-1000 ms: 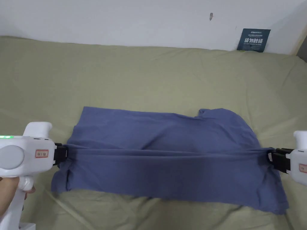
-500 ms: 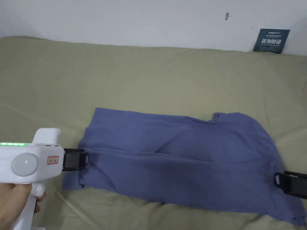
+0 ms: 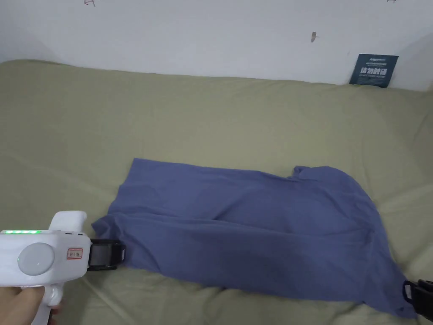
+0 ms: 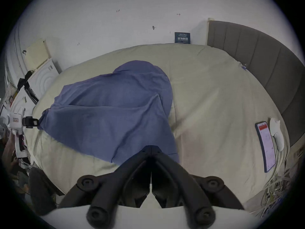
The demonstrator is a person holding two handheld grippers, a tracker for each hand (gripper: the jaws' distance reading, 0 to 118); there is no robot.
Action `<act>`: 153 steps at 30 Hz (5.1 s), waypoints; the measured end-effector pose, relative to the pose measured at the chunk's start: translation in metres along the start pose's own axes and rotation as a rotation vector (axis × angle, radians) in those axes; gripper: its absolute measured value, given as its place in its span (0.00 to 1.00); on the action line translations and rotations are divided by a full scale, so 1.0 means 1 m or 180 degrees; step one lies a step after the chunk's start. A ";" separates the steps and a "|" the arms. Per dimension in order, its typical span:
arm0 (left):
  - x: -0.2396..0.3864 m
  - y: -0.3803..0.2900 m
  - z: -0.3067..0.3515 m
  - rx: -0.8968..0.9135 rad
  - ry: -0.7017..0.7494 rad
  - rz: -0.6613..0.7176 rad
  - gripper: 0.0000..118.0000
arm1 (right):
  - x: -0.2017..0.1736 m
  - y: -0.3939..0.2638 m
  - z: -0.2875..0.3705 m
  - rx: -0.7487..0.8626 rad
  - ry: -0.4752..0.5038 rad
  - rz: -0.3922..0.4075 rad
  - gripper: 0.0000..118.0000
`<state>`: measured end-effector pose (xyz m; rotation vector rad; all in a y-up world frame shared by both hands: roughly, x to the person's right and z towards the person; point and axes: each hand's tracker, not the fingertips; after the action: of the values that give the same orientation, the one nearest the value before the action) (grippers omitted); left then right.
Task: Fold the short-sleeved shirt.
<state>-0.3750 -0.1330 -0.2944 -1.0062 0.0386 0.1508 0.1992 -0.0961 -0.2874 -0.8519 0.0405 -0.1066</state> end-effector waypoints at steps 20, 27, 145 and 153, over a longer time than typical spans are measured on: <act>0.008 0.023 -0.003 -0.0028 -0.0007 -0.0122 0.03 | 0.006 -0.006 -0.031 -0.0334 0.0147 0.0000 0.09; -0.003 0.004 0.037 0.0043 0.0047 -0.0172 0.03 | 0.009 -0.019 0.019 -0.0213 0.0185 -0.0015 0.09; 0.078 -0.041 0.184 0.2442 0.0058 -0.0488 0.00 | -0.128 0.002 0.183 0.2133 -0.0291 0.0574 0.01; 0.131 -0.057 0.210 0.2890 0.0046 -0.0444 0.00 | -0.179 -0.002 0.196 0.2587 -0.0473 0.0556 0.01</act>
<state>-0.2456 0.0287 -0.1477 -0.1019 0.0436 -0.0111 0.0361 0.0693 -0.1580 -0.0406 -0.0660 0.1039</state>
